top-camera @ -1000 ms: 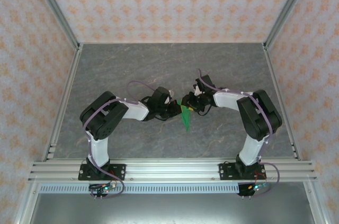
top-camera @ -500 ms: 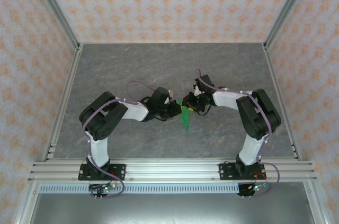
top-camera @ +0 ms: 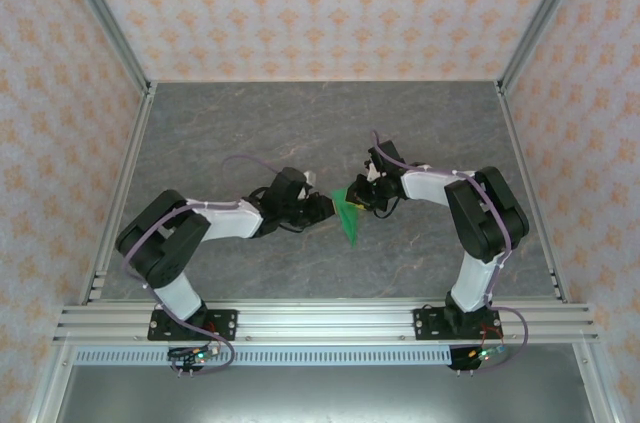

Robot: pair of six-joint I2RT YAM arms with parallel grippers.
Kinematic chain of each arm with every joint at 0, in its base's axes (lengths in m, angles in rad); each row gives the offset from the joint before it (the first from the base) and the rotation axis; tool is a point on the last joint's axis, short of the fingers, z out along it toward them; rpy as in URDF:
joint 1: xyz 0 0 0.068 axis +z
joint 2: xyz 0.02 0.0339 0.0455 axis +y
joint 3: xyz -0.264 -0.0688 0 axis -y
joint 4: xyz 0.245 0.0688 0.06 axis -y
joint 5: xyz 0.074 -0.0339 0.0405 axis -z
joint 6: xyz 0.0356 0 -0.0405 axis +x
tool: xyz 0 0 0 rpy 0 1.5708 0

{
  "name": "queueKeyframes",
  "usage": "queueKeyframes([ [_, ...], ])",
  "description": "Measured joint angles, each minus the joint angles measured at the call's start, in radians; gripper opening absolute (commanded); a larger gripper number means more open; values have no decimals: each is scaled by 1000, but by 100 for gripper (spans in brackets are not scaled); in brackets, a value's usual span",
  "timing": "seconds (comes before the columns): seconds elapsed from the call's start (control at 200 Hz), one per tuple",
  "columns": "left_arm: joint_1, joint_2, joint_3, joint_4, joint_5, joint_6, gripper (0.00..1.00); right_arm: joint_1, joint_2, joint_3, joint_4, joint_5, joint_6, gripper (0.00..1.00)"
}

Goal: Fold a paper plane with a square sheet of paper (fold left side to right side)
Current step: Fold the wing for the fifth time at the center of the table.

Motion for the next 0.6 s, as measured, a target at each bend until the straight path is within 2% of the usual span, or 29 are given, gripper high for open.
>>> queueKeyframes([
  [0.255,-94,-43,39,45,45,-32,11,0,0,0,0,0,0,22],
  [0.6,-130,108,80,106,64,-90,8,0,0,0,0,0,0,22],
])
